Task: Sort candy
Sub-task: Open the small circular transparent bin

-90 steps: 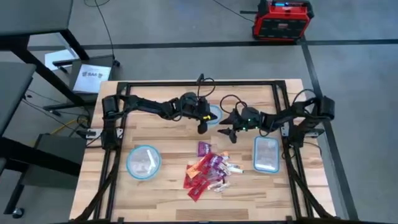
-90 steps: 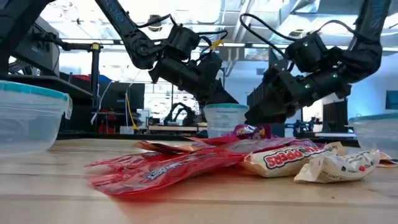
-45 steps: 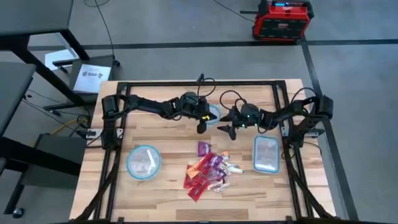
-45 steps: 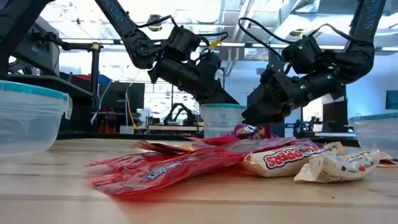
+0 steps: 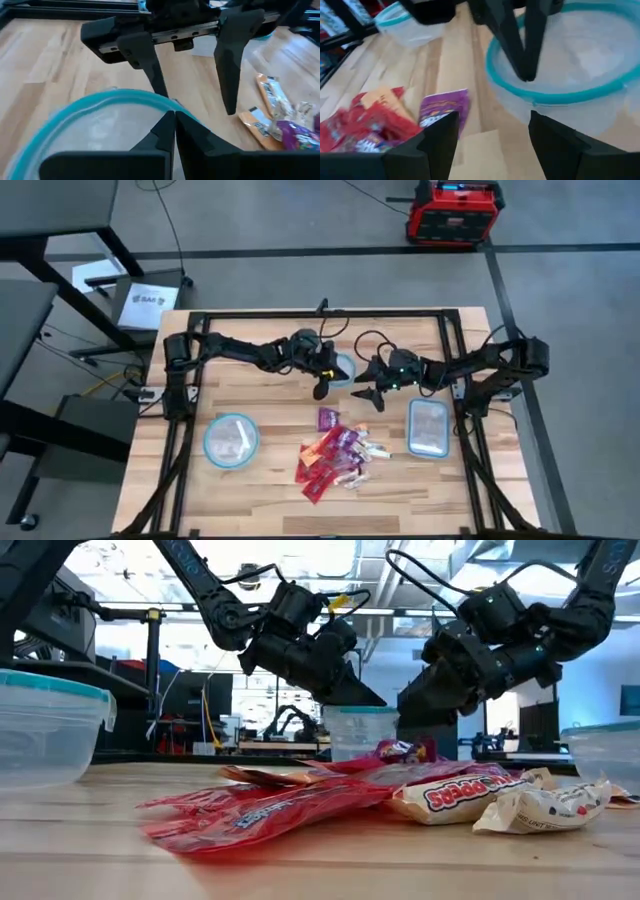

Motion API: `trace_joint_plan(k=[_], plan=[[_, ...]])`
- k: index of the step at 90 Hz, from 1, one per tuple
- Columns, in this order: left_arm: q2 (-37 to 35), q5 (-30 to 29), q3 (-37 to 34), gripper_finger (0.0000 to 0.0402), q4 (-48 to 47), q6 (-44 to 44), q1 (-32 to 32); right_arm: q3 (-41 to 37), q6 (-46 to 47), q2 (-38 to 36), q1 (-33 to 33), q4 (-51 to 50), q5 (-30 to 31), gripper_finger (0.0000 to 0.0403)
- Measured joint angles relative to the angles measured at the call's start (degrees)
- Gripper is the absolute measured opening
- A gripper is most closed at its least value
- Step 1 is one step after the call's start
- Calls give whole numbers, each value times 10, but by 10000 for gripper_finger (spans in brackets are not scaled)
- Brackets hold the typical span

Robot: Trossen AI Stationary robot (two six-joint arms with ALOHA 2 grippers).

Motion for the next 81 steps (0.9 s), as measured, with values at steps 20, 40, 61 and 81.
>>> trace_joint_plan(k=[20, 40, 61, 81], plan=[[0, 1, 0, 0, 1, -2, 0, 0, 4, 0, 17, -1, 3, 221], [-1, -7, 0, 0, 1, -6, -2, 0, 4, 1, 10, -4, 1, 221], [-19, -12, -1, 0, -5, -19, -2, 0, 4, 1, 2, -32, 0, 221], [-23, -12, -1, 0, -9, -31, -2, 0, -4, 1, -4, -10, 20, 221]])
